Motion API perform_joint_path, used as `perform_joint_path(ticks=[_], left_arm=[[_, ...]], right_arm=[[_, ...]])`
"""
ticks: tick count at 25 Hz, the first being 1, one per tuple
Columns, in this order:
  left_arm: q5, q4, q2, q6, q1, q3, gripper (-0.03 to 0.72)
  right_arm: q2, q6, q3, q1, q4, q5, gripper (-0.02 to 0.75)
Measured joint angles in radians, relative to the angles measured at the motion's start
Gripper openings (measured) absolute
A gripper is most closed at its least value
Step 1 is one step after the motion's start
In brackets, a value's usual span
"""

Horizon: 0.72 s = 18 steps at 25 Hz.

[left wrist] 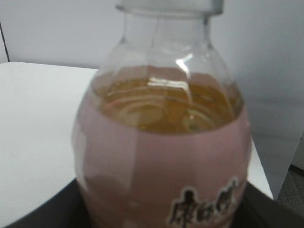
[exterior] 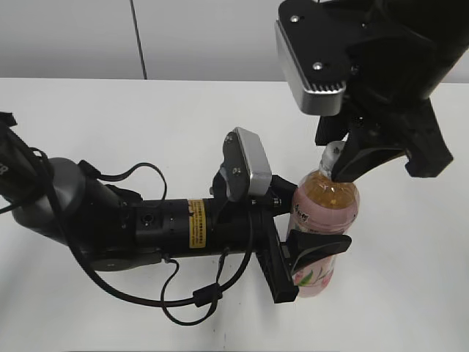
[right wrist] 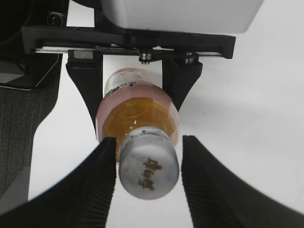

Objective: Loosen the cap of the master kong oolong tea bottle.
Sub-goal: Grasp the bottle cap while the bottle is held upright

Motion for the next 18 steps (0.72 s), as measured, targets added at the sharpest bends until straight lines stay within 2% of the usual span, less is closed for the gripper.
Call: perform_joint_path(ticks=[6, 9, 14, 18], left_arm=[[0.000, 0.000, 0.000, 0.000, 0.000, 0.000, 0.400], [0.000, 0.000, 0.000, 0.000, 0.000, 0.000, 0.400], [0.000, 0.000, 0.000, 0.000, 0.000, 0.000, 0.400], [0.000, 0.000, 0.000, 0.000, 0.000, 0.000, 0.400]], right_arm=[[0.000, 0.117, 0.000, 0.000, 0.014, 0.000, 0.473], [-0.002, 0.281, 0.000, 0.000, 0.038, 0.000, 0.515], [-0.010, 0.972, -0.037, 0.000, 0.048, -0.010, 0.533], [-0.011, 1.375, -0.048, 0.000, 0.041, -0.005, 0.533]])
